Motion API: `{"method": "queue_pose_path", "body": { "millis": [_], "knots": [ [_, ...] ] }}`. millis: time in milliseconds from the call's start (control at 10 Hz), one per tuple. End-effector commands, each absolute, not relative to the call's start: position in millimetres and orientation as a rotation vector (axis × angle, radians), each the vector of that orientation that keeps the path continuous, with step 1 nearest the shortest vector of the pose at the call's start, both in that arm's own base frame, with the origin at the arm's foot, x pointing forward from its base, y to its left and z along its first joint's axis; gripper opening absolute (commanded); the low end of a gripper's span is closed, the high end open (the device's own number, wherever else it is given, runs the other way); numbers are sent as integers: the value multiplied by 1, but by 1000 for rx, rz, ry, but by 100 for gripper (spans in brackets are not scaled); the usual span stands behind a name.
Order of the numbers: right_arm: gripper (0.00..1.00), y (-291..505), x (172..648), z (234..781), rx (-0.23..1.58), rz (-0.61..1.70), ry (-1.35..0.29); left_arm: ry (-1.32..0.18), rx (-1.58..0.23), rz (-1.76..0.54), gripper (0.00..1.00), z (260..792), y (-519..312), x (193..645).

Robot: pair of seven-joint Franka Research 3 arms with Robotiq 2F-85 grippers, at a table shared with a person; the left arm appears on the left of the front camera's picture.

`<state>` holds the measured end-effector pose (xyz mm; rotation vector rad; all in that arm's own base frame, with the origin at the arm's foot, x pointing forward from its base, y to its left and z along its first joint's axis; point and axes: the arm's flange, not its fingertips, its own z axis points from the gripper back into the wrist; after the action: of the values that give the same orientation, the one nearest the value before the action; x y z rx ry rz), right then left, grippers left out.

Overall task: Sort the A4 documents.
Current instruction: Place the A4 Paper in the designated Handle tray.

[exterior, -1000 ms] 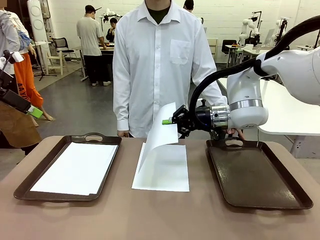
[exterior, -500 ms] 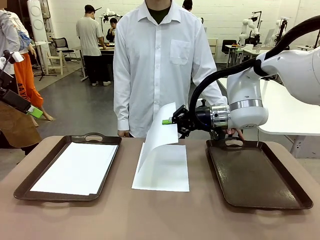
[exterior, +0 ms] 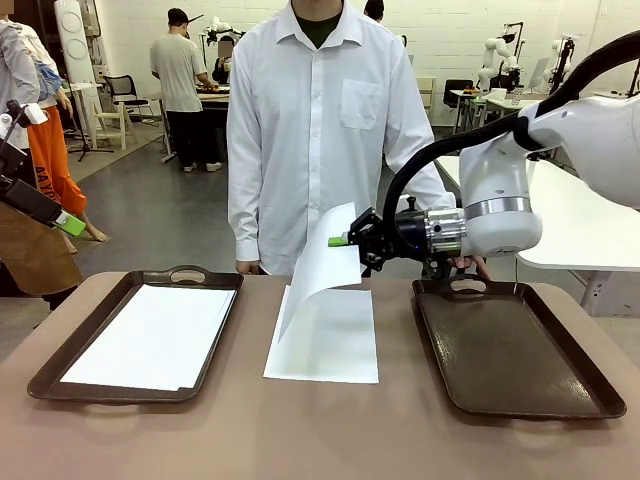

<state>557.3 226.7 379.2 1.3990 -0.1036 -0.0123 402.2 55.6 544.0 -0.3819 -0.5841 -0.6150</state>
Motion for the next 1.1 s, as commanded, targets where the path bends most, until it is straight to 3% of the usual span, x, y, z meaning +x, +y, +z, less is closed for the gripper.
{"method": "queue_pose_path", "body": {
  "millis": [0,500,1000],
  "knots": [
    [1,185,524,405,1490,10,-137,-584,-377,-625,100,543,55,401],
    [1,45,476,437,1503,26,-43,-584,-377,-625,100,543,55,401],
    [1,-12,458,405,1380,124,-36,-584,-377,-625,100,543,55,401]
  ]
}}
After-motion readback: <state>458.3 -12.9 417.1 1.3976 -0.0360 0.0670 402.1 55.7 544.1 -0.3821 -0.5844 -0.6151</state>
